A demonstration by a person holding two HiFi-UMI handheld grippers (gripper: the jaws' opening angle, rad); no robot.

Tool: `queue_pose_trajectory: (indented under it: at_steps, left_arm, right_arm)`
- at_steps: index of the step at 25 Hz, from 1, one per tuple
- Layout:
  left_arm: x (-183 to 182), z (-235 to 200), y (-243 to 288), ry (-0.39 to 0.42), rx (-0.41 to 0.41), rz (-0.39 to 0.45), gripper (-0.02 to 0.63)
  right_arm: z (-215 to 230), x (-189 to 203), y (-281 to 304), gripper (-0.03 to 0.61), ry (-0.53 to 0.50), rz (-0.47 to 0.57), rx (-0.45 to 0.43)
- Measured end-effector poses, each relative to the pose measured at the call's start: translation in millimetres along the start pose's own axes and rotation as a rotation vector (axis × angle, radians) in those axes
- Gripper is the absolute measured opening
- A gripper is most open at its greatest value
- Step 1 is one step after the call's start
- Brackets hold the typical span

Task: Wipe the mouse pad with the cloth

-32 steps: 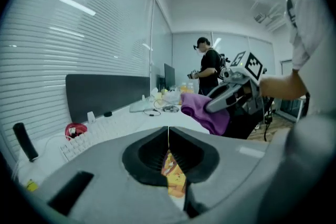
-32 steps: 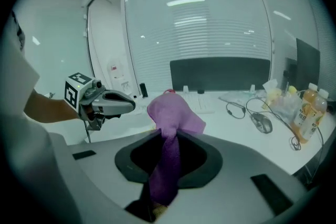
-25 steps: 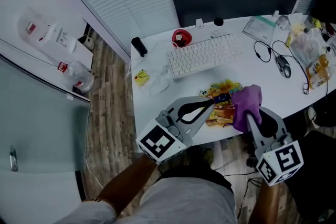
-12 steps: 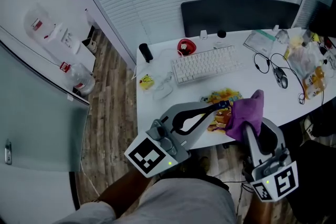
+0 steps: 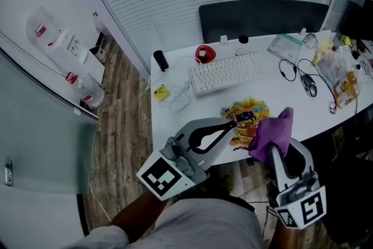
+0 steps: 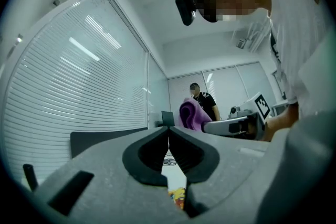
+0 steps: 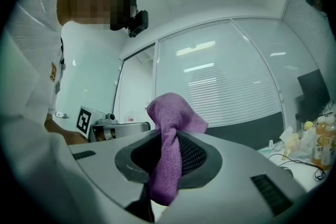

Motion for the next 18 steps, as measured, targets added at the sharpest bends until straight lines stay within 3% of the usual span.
queue_pose_trajectory:
  at_steps: [18]
  left_arm:
    - [4.0, 2.6, -0.2, -0.002, 0.019, -0.003, 0.015]
  right_arm:
    - [-3.5, -0.5, -8.6, 0.064, -0.020, -0.005, 0.018]
Point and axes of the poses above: the fingertips, and each gripper's own axes: y forward along the fingers, z to its right, x out of its underside, the point moved 8 cm from there along -y, backward along the fingers, and after that the axes turned 15 degrees about z, right-handed, at the moved point
